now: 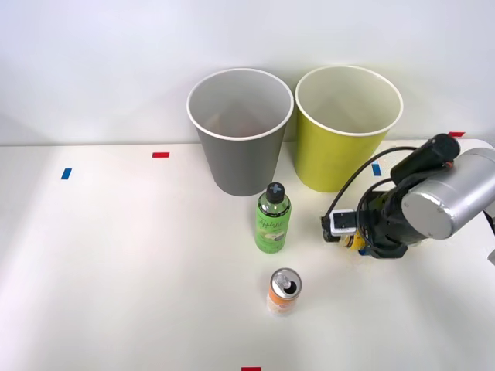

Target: Put cans in the gray bin, plastic bottles in the light green bin

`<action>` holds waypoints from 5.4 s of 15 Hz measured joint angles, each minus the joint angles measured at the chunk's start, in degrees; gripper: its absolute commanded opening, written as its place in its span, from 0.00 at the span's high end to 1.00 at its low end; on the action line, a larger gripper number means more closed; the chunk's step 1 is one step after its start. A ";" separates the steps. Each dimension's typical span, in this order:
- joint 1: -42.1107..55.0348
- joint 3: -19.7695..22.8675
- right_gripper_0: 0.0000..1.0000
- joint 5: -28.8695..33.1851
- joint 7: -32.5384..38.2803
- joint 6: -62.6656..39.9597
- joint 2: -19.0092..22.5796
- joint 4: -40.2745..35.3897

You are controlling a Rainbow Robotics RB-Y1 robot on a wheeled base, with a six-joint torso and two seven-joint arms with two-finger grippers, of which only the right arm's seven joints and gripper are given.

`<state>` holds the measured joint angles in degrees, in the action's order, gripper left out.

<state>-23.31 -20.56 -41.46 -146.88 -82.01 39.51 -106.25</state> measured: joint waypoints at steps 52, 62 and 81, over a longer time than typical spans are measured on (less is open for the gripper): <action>-27.50 -17.56 1.00 -68.73 1.09 74.92 -4.21 19.45; -34.61 -27.07 0.04 -71.00 1.25 83.35 -5.13 26.08; -13.89 -11.89 0.02 -71.16 1.71 72.30 11.92 4.39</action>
<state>-37.20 -32.44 -112.62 -145.17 -9.72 51.43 -101.86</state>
